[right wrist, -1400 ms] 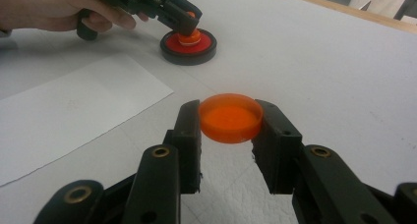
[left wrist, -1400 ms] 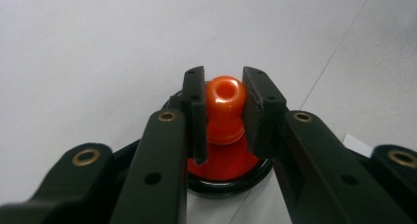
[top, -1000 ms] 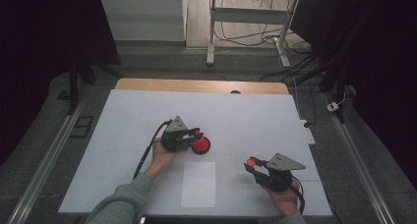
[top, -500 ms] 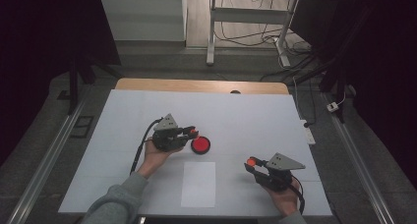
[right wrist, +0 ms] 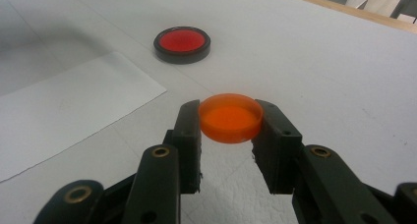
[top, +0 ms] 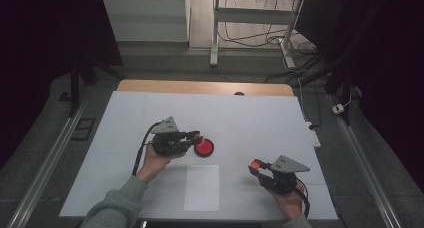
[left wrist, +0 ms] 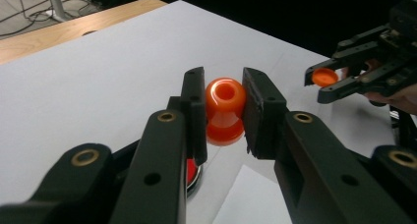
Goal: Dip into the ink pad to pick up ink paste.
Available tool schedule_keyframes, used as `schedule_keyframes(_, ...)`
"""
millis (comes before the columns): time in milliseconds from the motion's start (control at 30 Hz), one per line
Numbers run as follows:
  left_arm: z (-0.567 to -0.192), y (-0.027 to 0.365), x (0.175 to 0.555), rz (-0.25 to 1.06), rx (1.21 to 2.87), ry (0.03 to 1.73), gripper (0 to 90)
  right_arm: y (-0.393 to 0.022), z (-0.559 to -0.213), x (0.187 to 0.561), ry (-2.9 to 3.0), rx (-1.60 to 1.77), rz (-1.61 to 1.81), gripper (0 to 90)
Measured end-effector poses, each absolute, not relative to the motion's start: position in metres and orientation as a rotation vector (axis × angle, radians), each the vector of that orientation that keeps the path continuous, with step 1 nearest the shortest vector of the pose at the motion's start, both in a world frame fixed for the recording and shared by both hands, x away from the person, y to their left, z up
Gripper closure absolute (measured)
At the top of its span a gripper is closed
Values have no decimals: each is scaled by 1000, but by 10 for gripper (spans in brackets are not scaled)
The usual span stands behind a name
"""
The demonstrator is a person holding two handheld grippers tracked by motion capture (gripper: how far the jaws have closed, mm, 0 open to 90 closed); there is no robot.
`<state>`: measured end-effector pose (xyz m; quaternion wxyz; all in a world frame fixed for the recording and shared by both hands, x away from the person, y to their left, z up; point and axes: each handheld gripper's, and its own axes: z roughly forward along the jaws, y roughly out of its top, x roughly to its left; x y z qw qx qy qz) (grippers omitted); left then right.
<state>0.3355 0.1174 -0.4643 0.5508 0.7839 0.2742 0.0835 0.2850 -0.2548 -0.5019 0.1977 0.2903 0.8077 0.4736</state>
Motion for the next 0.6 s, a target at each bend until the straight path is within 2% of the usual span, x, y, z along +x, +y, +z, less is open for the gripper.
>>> schedule_keyframes(600,-462,120,332,154,1878,635,728,-254,-503,286,2262,812,1329,642)
